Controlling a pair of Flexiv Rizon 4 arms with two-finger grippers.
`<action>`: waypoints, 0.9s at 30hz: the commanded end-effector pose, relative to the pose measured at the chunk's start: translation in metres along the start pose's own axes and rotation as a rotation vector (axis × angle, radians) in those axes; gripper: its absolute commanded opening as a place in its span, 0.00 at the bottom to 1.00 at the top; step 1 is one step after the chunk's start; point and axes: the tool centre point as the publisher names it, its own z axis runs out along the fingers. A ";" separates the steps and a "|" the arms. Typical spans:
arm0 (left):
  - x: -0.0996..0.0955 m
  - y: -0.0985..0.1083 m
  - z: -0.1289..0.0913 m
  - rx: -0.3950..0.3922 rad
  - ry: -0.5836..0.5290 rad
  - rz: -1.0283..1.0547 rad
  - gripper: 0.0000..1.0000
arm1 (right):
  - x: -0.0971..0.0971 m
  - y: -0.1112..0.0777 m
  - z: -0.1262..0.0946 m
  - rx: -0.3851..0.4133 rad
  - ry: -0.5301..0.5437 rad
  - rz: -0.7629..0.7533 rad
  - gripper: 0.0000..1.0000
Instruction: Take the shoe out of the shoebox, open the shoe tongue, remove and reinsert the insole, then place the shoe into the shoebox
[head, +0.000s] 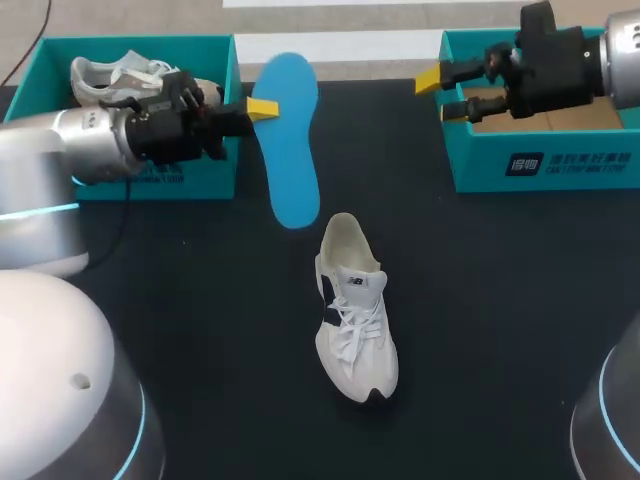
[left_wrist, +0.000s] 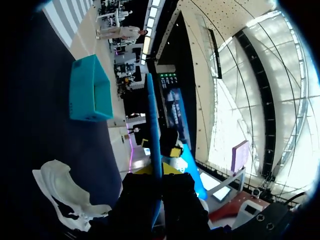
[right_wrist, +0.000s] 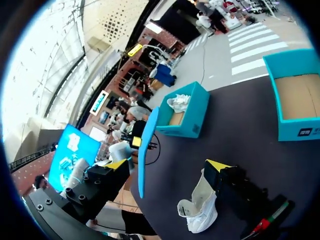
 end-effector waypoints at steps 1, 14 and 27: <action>-0.006 -0.007 0.011 -0.008 -0.008 0.011 0.00 | 0.009 -0.003 0.002 -0.019 -0.143 0.000 1.00; -0.014 -0.013 0.030 -0.012 -0.057 -0.002 0.00 | 0.036 0.009 0.005 0.043 -0.566 -0.296 1.00; -0.017 -0.016 0.035 -0.008 -0.051 -0.004 0.00 | 0.042 0.011 0.007 0.042 -0.559 -0.346 1.00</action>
